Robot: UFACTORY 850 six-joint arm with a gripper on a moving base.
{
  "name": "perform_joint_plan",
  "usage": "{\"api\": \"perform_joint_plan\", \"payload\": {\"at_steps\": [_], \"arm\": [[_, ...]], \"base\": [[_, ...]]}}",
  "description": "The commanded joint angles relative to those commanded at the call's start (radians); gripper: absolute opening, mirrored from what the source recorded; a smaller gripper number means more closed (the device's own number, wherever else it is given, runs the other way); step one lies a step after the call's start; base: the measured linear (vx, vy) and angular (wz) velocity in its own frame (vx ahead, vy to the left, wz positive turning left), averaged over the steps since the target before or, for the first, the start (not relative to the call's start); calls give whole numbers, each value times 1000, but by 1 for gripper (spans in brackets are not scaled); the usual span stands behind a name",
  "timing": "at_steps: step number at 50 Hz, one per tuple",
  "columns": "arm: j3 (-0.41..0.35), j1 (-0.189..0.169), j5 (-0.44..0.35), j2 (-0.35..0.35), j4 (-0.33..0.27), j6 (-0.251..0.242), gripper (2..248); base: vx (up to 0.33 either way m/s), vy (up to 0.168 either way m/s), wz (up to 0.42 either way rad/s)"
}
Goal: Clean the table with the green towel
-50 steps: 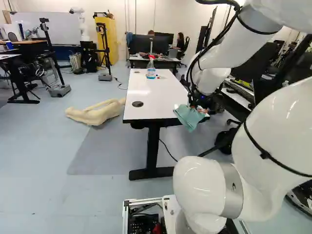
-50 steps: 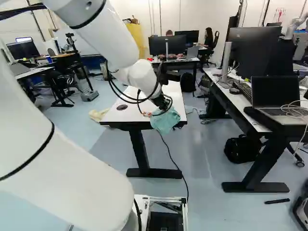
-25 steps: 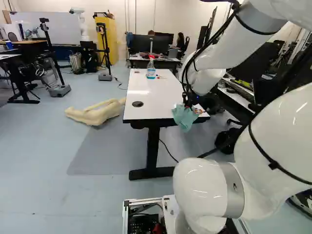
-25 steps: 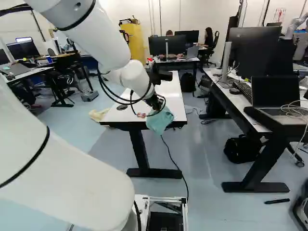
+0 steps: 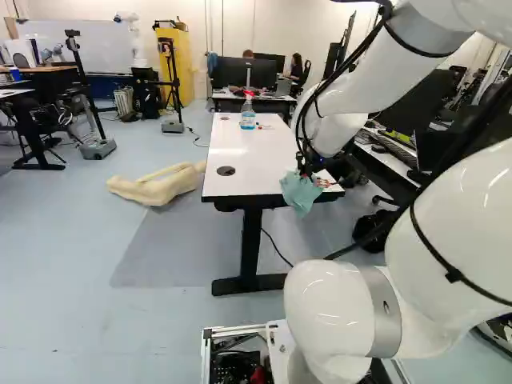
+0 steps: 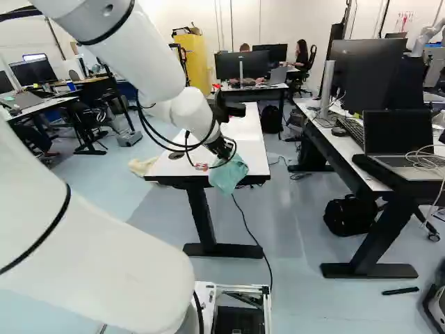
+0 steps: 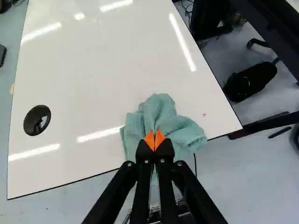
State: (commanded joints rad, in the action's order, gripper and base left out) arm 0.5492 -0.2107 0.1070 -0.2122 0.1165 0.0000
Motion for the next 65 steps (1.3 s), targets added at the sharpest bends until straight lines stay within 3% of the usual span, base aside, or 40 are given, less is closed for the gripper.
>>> {"api": "perform_joint_plan", "payload": {"at_steps": [19, 65], "arm": [[29, -15, 0, 32, 0, 0, 21], [208, -148, 0, 218, 0, 0, 21]], "base": [[0, 0, 0], [0, 0, 0]]}}
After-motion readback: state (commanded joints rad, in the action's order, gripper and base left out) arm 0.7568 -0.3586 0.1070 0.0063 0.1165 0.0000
